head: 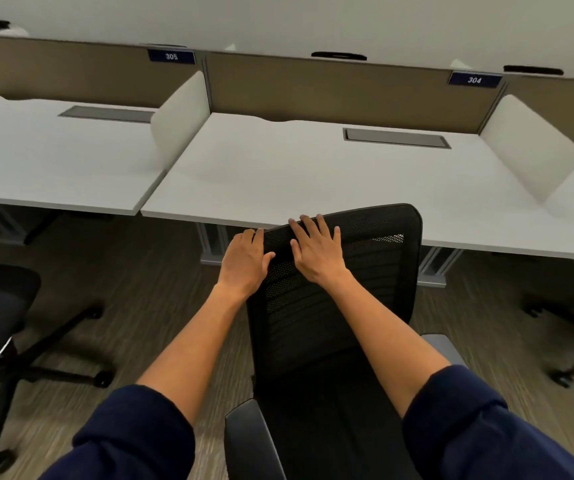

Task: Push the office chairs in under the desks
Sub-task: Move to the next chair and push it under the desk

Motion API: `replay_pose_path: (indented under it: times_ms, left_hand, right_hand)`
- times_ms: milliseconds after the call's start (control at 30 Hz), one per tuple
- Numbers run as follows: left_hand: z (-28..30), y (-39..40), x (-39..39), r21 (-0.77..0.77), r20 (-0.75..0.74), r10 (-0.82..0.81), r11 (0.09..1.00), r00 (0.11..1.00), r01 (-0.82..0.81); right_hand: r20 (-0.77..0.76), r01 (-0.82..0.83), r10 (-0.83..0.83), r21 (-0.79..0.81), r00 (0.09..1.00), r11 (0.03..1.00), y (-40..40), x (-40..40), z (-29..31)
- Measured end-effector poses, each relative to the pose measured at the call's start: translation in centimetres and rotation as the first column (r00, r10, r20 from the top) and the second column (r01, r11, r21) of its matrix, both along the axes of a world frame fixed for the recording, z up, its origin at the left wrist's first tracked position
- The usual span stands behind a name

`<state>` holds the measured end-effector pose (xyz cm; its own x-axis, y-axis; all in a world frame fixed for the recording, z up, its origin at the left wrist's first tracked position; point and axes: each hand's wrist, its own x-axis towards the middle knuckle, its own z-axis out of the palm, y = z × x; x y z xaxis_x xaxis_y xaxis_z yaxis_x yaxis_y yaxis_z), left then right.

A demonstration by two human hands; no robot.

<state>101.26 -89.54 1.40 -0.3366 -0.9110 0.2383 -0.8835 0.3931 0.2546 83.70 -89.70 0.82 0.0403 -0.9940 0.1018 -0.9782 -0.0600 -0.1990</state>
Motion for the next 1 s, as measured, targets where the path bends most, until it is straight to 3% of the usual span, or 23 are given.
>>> replay_pose_path:
  times_ms: [367,667,833,1000]
  left_hand:
    - [1.0,6.8,3.0,-0.031,-0.04,0.185,0.982,0.982,-0.186]
    - [1.8,18.0,8.0,-0.027,-0.06,0.406,0.913,0.912,-0.408]
    - [2.1,26.2,11.2,-0.035,-0.103,0.421,0.904,0.901,-0.426]
    - [3.4,32.7,14.7,0.014,-0.141,0.315,0.948,0.939,-0.317]
  right_hand:
    - [0.019,-0.159,0.158,0.072,0.987,0.985,4.1,3.8,1.7]
    - [-0.005,-0.335,0.342,0.193,0.94,0.922,14.3,10.0,1.5]
    - [0.067,-0.323,0.317,0.119,0.946,0.939,21.3,11.7,2.1]
    - [0.156,-0.291,0.271,0.118,0.95,0.95,27.0,12.7,3.4]
